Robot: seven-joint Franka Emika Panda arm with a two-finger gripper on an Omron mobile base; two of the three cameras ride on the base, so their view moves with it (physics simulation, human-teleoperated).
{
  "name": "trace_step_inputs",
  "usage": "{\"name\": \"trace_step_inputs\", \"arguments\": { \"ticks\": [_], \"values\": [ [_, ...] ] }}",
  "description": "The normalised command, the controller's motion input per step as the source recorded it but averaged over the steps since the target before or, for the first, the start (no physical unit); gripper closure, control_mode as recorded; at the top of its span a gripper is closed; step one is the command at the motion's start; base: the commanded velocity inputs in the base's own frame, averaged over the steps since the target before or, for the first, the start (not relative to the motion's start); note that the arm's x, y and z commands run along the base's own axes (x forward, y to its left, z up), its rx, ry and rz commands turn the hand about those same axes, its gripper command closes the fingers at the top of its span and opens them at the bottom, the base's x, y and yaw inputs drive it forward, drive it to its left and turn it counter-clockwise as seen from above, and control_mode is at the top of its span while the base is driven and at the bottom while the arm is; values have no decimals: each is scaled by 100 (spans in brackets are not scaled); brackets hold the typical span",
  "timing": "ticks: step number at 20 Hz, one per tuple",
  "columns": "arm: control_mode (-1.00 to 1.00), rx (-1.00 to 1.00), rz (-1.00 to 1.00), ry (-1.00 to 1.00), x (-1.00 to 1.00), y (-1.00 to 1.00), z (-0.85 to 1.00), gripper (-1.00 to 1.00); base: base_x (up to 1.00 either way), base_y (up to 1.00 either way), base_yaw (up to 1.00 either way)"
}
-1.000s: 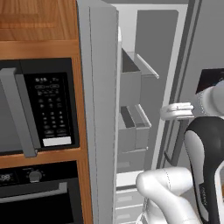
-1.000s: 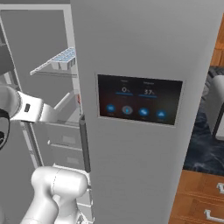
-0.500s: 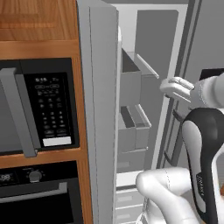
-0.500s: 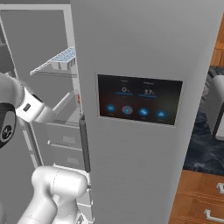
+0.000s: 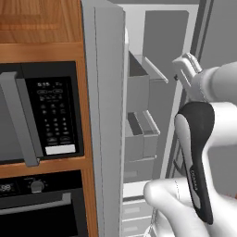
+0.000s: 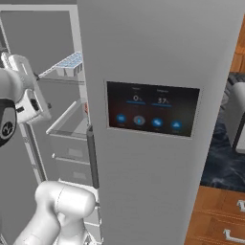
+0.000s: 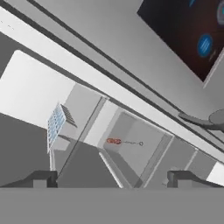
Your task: Open the freezer door, pick up the ice cube tray from the freezer, and place it on the dining counter.
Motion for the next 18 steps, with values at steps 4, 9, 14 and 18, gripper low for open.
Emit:
{"name": "trace_step_inputs", "arguments": {
  "ticks": [4, 9, 14, 18],
  "values": [
    [-100, 39, -15, 2, 33, 3, 41, -100, 0, 0, 0],
    [-100, 32, -2, 4, 53, 2, 15, -100, 0, 0, 0],
    [-100, 14, 10, 2, 86, 2, -5, -100, 0, 0, 0],
    [-100, 4, 12, 7, 89, 11, -19, -100, 0, 0, 0]
  ]
}}
